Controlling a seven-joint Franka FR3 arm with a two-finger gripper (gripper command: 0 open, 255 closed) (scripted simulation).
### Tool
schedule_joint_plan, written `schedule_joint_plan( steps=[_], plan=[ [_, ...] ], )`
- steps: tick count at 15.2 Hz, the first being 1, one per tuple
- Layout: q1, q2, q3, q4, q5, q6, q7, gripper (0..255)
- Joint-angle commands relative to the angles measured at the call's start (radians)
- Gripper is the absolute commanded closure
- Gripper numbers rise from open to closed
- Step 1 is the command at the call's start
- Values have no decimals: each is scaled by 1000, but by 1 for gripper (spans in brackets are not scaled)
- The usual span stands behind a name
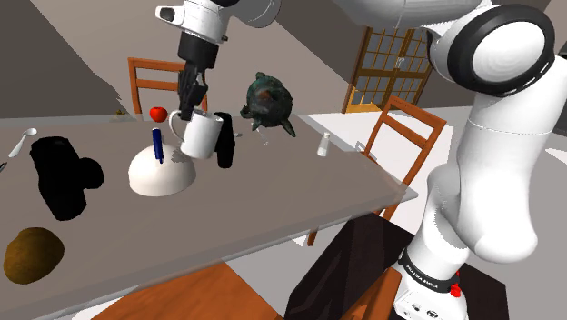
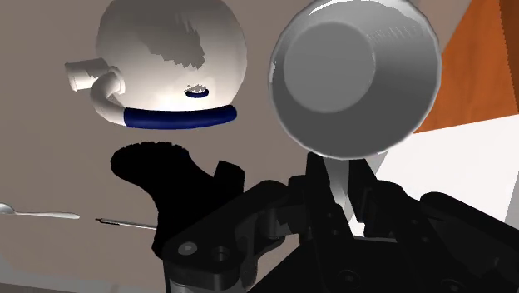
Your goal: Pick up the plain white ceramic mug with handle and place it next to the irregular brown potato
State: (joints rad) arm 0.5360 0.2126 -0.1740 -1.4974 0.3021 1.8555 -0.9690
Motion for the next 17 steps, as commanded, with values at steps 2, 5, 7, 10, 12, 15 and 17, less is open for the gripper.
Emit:
schedule_joint_plan(
  steps=[2,5,7,10,12,15,17],
  plan=[
    [34,39,21,53,-8,2,60,255],
    [69,93,41,126,-17,-3,123,255],
    [92,134,52,185,-24,-11,163,255],
    [126,208,68,294,-34,-33,225,255],
    [147,268,77,385,-41,-56,265,255],
    [163,298,81,405,-45,-41,283,255],
    [165,290,81,364,-44,-10,277,255]
  ],
)
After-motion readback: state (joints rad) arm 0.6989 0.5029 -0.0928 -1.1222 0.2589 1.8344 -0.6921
